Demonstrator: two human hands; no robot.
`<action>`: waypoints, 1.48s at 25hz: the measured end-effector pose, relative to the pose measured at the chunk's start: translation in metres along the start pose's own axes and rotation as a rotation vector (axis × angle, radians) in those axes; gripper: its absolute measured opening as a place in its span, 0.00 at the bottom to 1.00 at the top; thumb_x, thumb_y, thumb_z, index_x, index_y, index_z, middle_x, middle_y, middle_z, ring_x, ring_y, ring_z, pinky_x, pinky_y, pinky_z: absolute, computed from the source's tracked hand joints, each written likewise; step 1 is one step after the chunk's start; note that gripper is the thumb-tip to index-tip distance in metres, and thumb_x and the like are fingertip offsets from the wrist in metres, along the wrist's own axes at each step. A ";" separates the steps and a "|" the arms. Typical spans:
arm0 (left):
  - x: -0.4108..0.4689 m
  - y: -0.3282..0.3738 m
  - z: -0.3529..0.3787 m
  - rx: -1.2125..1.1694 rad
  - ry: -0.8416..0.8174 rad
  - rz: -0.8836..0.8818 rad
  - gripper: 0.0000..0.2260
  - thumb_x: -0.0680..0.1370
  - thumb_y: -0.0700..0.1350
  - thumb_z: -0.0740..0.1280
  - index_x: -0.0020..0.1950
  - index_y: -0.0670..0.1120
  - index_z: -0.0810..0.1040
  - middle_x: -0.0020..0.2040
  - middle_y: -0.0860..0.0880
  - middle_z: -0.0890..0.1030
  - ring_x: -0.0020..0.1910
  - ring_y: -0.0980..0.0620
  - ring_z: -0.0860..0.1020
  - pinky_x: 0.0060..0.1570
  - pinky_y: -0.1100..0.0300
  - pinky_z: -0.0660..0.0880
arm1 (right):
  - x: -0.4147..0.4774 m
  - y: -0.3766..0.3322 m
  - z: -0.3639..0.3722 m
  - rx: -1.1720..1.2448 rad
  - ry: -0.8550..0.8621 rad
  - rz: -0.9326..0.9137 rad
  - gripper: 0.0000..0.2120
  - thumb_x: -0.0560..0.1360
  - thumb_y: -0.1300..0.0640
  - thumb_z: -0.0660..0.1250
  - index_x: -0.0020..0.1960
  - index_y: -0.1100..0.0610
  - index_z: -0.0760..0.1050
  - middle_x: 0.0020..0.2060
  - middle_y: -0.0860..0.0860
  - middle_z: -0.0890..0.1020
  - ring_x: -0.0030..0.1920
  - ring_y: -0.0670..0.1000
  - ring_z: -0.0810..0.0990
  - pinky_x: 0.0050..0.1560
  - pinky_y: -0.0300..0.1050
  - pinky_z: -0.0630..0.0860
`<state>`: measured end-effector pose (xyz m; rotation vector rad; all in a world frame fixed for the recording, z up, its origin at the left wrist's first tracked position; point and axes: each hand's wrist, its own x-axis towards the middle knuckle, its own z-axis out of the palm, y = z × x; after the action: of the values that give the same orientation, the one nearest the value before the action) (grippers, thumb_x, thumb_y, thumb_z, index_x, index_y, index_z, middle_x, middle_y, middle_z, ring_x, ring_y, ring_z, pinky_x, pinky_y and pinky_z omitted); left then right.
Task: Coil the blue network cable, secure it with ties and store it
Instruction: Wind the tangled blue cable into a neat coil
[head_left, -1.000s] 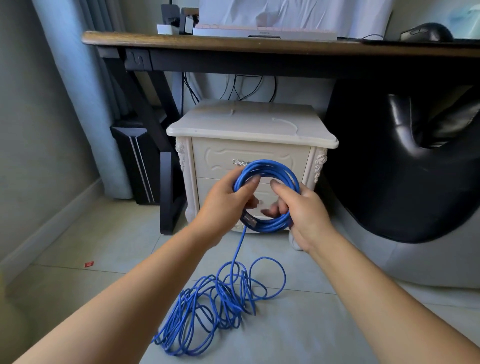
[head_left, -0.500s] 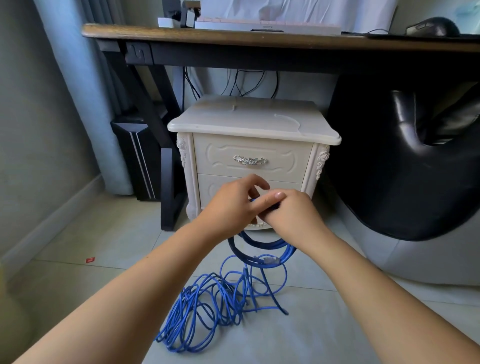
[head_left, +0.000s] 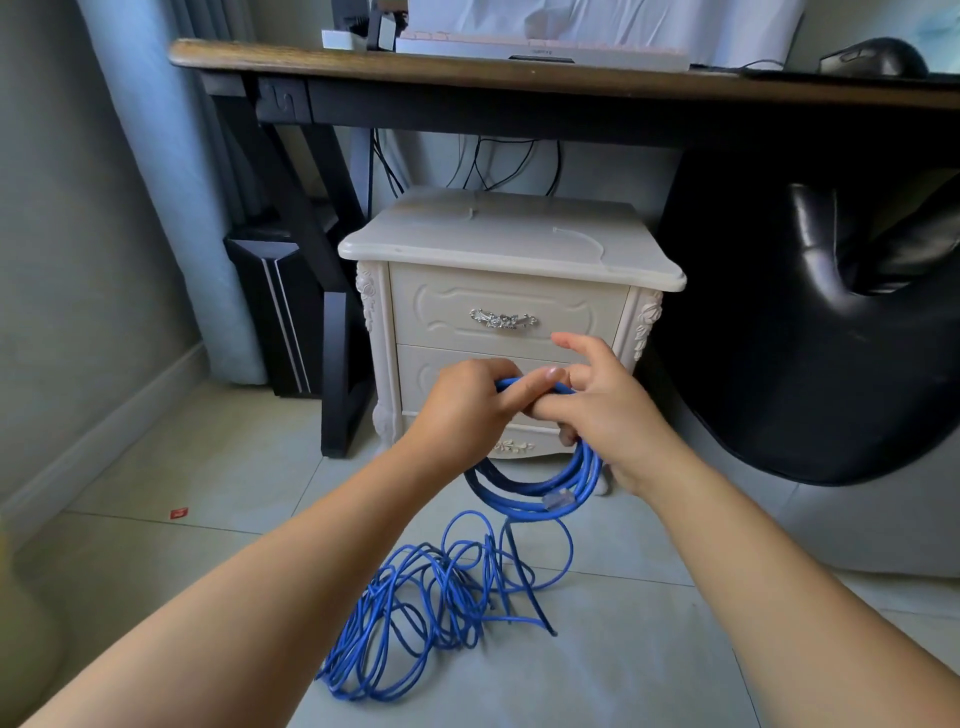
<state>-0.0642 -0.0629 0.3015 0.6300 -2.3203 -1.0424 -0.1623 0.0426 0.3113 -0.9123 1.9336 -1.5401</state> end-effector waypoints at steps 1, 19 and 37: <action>0.002 -0.002 -0.001 -0.062 0.039 -0.038 0.21 0.78 0.59 0.64 0.33 0.44 0.74 0.24 0.53 0.68 0.23 0.56 0.65 0.27 0.64 0.62 | 0.000 -0.001 -0.005 0.143 -0.053 0.048 0.28 0.71 0.65 0.72 0.67 0.52 0.67 0.37 0.56 0.79 0.28 0.47 0.75 0.35 0.42 0.75; -0.008 -0.002 0.011 -0.805 -0.017 -0.405 0.22 0.78 0.62 0.61 0.47 0.43 0.77 0.37 0.48 0.79 0.37 0.50 0.80 0.53 0.49 0.77 | 0.007 0.021 -0.002 0.210 0.239 0.083 0.14 0.74 0.69 0.64 0.33 0.57 0.65 0.20 0.50 0.65 0.20 0.47 0.66 0.34 0.52 0.81; 0.004 -0.011 0.011 0.101 -0.064 0.120 0.23 0.77 0.61 0.64 0.36 0.42 0.72 0.30 0.50 0.68 0.30 0.55 0.67 0.32 0.64 0.63 | -0.002 0.008 -0.001 -0.412 0.023 -0.040 0.22 0.67 0.51 0.75 0.54 0.49 0.65 0.42 0.49 0.81 0.32 0.51 0.80 0.33 0.49 0.82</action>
<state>-0.0724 -0.0660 0.2879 0.4949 -2.4461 -0.9073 -0.1634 0.0456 0.3037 -1.1072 2.3088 -1.1942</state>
